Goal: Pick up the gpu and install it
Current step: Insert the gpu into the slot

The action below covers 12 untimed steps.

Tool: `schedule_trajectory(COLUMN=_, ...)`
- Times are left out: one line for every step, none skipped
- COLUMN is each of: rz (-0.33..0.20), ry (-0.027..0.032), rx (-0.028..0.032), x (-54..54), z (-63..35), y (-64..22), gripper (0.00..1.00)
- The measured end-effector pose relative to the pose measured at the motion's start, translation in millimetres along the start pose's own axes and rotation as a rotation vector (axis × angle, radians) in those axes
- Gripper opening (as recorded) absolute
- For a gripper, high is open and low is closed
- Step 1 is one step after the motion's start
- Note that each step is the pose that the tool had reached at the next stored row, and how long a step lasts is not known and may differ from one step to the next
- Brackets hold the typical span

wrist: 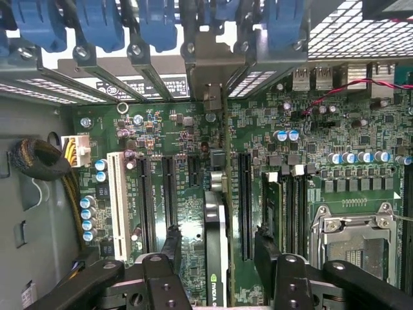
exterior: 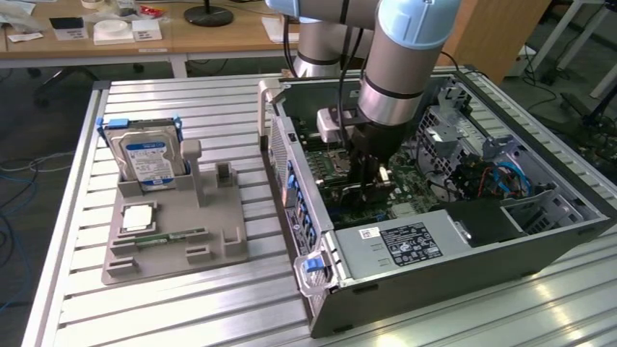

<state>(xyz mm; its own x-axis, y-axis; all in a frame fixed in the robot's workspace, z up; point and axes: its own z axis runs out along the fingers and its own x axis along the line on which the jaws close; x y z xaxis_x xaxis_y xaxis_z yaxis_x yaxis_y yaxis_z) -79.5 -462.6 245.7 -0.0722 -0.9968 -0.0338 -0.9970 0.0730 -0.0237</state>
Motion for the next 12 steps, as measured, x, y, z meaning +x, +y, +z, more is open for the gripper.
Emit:
schedule_trajectory(rz=0.000, ry=-0.0001, rx=0.0000, x=0.0, z=-0.2, y=0.0, gripper=0.58)
schedule_trajectory(rz=0.000, ry=0.0001, rx=0.0000, x=0.0, z=-0.7, y=0.0, gripper=0.58)
schedule_trajectory(rz=0.000, ry=0.0002, rx=-0.0001, x=0.0, z=-1.2, y=0.0, gripper=0.58)
schedule_trajectory(rz=0.000, ry=0.0002, rx=-0.0001, x=-0.1, z=-1.7, y=0.0, gripper=0.58)
schedule_trajectory(rz=0.000, ry=0.0002, rx=-0.0001, x=-0.1, z=-2.2, y=0.0, gripper=0.58)
schedule_trajectory(rz=0.000, ry=0.0002, rx=-0.0001, x=-0.1, z=-2.6, y=0.0, gripper=0.58)
schedule_trajectory(rz=0.000, ry=0.0001, rx=0.0000, x=-0.1, z=-3.1, y=0.0, gripper=0.58)
schedule_trajectory(rz=0.000, ry=0.0001, rx=-0.0001, x=-0.2, z=-3.8, y=0.0, gripper=0.58)
schedule_trajectory(rz=0.000, ry=0.0001, rx=0.0000, x=-0.2, z=-4.4, y=-0.1, gripper=0.58)
schedule_trajectory(rz=0.000, ry=0.0001, rx=0.0000, x=-0.3, z=-5.2, y=-0.1, gripper=0.58)
schedule_trajectory(rz=0.000, ry=0.0002, rx=-0.0001, x=-0.4, z=-6.2, y=-0.1, gripper=0.58)
schedule_trajectory(rz=0.000, ry=0.0002, rx=-0.0001, x=-0.5, z=-7.0, y=-0.1, gripper=0.58)
